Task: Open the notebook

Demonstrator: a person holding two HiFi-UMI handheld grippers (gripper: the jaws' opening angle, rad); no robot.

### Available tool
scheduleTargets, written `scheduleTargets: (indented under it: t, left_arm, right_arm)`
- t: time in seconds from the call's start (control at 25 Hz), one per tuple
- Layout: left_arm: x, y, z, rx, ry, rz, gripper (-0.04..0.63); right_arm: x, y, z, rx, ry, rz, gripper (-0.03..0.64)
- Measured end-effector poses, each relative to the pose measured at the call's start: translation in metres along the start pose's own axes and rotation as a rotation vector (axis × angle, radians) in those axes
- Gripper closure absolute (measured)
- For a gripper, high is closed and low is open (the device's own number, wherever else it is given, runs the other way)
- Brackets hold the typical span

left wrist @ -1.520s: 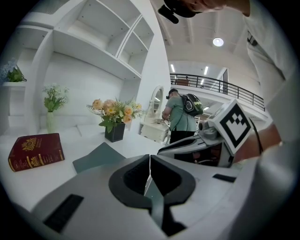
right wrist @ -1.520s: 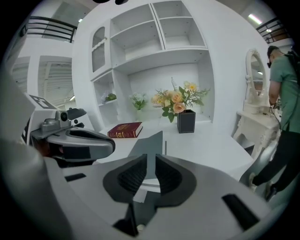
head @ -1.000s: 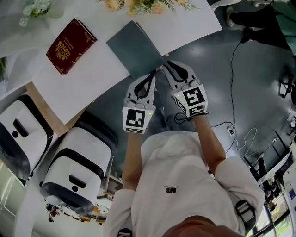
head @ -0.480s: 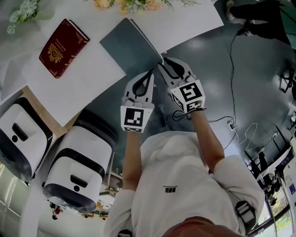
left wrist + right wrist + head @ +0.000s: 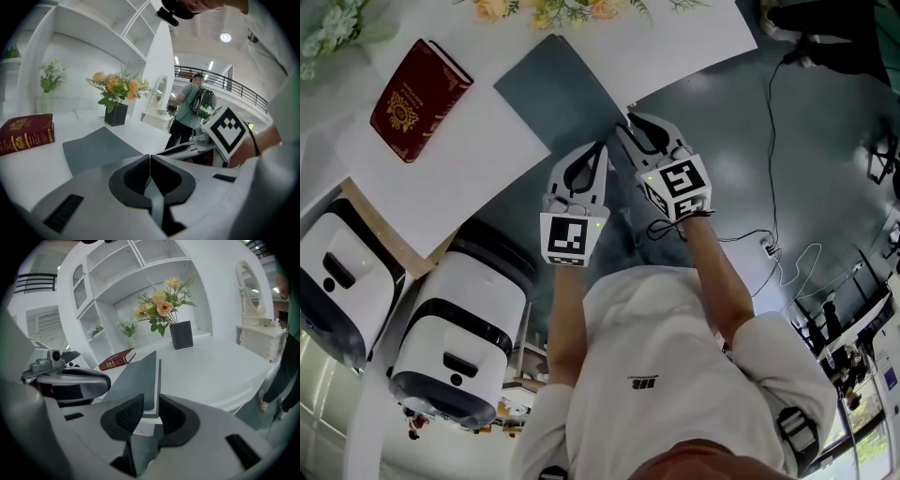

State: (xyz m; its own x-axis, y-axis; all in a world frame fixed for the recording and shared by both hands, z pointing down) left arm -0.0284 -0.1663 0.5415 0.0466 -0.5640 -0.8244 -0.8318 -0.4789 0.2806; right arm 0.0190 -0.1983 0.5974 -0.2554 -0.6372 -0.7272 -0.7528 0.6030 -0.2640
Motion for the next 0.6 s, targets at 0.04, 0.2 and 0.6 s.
scheduleTargets:
  t: [0.04,0.2,0.6]
  left_arm:
    - [-0.001,0.001,-0.001,0.002,0.001,0.002,0.595]
    - [-0.003,0.004,-0.002,0.007,0.003,0.012,0.595]
    - [-0.009,0.004,-0.005,0.009,0.012,0.023,0.595]
  right_arm:
    - [-0.001,-0.001,-0.001,0.007,0.000,-0.015,0.532]
    - [-0.006,-0.003,-0.005,0.030,-0.002,-0.070,0.532]
    - [-0.014,-0.006,-0.012,0.083,-0.014,-0.155,0.541]
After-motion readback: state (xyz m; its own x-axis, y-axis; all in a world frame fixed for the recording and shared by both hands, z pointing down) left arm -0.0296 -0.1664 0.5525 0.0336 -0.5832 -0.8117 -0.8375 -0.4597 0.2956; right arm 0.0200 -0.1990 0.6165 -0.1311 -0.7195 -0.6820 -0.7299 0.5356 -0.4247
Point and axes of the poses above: the fingertips, and each gripper's own axes: z backward along the fingers, y to its left, x out of its top, the point moved 1 cm from there along z, backward along the fingers, and after that the axes turned 3 degrees about -x, right-handed, at the moved point
